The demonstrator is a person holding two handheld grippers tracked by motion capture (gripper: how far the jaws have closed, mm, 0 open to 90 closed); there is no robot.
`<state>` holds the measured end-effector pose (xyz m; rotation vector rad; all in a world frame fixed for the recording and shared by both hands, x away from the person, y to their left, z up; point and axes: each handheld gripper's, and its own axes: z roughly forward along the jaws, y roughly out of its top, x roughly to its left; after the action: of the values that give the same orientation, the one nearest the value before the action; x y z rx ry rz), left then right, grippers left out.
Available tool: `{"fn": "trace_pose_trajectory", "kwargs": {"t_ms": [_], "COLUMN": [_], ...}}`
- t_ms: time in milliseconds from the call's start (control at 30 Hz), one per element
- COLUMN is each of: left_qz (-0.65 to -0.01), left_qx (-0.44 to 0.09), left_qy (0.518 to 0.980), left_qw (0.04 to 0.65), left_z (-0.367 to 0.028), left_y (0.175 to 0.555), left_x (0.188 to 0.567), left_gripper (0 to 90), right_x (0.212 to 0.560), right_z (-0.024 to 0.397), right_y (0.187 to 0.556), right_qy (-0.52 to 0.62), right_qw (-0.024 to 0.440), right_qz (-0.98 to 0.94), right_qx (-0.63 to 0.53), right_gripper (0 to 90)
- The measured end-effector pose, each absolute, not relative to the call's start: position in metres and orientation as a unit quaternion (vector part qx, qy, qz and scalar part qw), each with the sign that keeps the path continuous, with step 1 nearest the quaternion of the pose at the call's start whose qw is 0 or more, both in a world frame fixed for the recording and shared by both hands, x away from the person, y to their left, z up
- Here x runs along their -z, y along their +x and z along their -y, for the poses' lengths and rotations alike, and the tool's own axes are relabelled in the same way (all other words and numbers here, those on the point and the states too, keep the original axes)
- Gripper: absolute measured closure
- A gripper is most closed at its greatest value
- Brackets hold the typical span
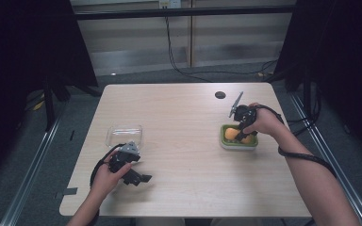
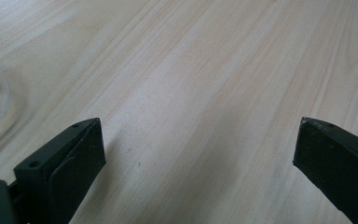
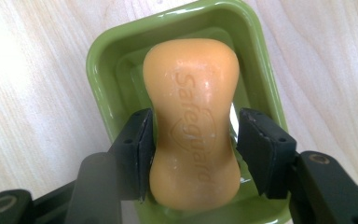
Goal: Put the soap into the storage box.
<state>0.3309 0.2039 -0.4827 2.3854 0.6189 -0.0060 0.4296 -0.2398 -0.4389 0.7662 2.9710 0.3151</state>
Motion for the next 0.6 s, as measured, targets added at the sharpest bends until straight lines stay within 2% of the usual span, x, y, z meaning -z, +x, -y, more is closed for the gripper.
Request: {"fn": "trace_pose_trajectory", "kwargs": {"t_ms": [600], "left_qz": [-0.237], "left_qx": [-0.001], "left_qy": [0.911], "left_qw": [0.337], "left_z": [-0.203], "left_y": [0.329], "left_x": [0.482], "left_gripper": [1.6], "right_x": [0.425], "right_z": [0.242], "right_y": [0.417], "right_qy": [0.294], "right_qw": [0.031], "right_qz": [-0.945], "right_qx": [-0.137], "right_gripper": [32.6]}}
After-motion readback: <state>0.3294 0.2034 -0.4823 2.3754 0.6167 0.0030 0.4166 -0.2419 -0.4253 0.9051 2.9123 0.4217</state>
